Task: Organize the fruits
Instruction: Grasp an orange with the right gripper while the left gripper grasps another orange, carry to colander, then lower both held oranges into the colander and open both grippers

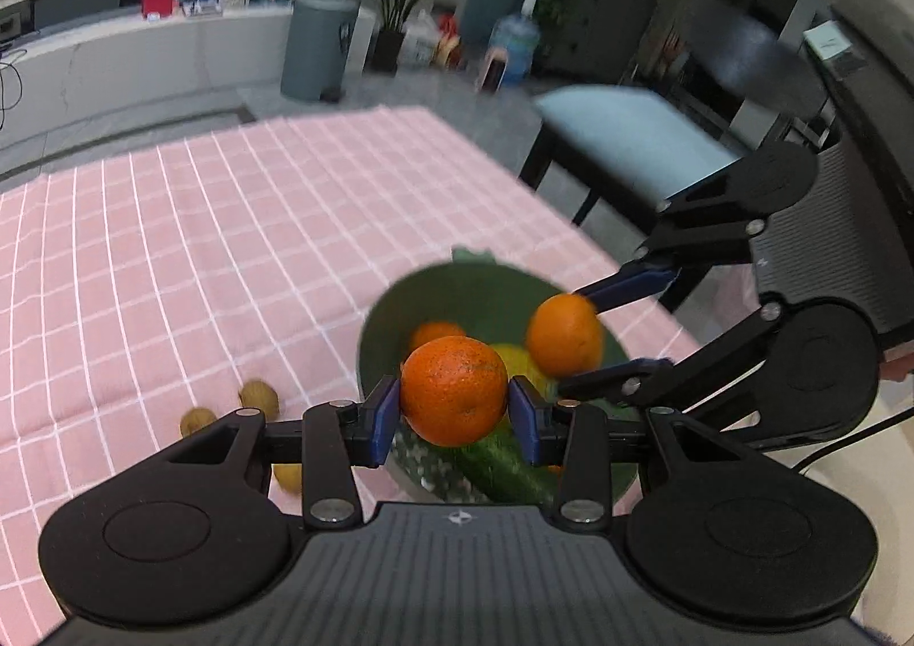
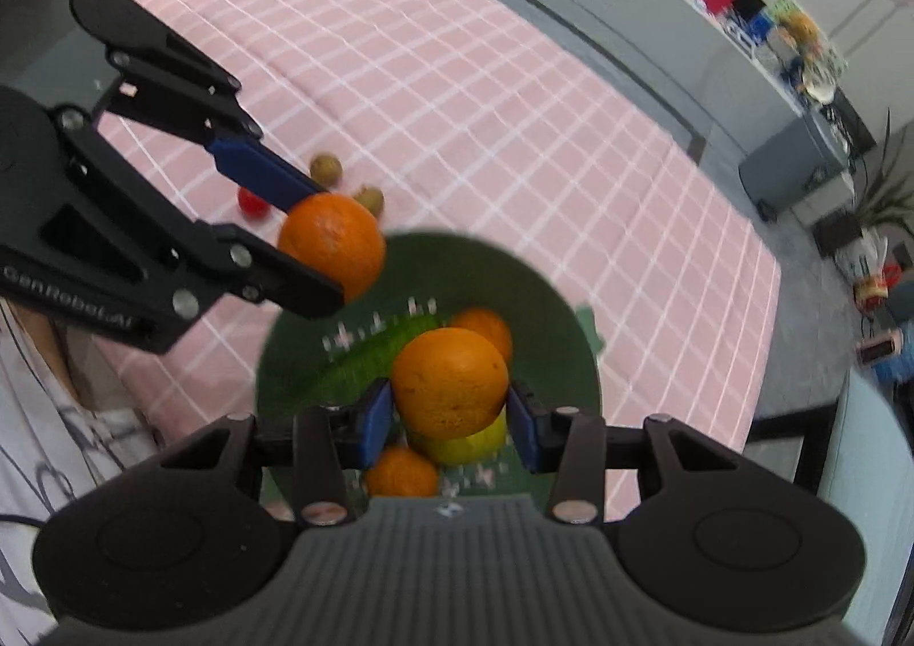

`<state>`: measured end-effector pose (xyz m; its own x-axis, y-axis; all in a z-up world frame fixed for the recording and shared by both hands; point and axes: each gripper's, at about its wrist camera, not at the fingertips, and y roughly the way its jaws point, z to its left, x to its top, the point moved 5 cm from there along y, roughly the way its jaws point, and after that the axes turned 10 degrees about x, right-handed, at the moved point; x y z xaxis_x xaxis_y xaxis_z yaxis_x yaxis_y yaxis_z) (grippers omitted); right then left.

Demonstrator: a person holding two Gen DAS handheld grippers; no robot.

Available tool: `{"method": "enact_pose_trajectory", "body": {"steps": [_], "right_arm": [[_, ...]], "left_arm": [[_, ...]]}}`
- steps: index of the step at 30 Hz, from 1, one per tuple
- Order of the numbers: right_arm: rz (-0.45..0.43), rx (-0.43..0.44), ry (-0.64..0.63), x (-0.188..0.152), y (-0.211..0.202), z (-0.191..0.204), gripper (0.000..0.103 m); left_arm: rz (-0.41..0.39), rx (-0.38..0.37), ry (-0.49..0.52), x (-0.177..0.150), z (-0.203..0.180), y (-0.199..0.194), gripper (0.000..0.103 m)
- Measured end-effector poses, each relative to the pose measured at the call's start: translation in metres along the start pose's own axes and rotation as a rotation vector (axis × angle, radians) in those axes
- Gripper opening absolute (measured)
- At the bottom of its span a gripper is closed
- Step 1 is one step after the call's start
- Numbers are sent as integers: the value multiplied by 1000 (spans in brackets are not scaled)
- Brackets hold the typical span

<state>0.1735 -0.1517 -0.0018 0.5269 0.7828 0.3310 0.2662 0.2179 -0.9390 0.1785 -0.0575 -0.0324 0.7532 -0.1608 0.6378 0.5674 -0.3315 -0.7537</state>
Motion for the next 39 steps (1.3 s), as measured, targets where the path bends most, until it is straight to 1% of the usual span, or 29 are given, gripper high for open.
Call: {"method": "enact_pose_trajectory", "body": {"steps": [5,11,16,25,26,27,29,32,33,34,36,38,39], "right_arm": [[36,6,42,-23,15,-8,40],[82,-5,56,-37,33,-18,40],[106,8,76,-44,46,-26,40],[142,8,89,-52,66,-36,41],[142,7,90,-53,67,-37,41],[140,6,91,-54,67,-37,41],[131,5,97,-53,66,-38,41],[121,-1,101,-50,62,-38,44],[118,-2,101,-49,60,-37,46],[115,-4,99,-48,59,-36,51],[105,-13,92,-46,54,-34,55],[92,-22,87,-44,49,-31,58],[86,-27,86,-43,46,-29,64]], "left_arm": [[58,66,33,-4,-9,12,46],[131,166,75,-3,-12,29,46],[173,164,74,-5,-12,38,46],[169,186,98,-4,-13,40,47],[170,187,106,-5,-13,40,48],[169,193,114,-5,-14,40,50],[175,199,116,-5,-14,41,51],[173,208,111,-4,-12,41,51],[171,204,104,-4,-11,40,52],[168,200,97,-4,-10,40,55],[154,199,90,-3,-10,36,60],[138,202,91,-1,-10,30,61],[131,204,93,-1,-10,28,61]]}}
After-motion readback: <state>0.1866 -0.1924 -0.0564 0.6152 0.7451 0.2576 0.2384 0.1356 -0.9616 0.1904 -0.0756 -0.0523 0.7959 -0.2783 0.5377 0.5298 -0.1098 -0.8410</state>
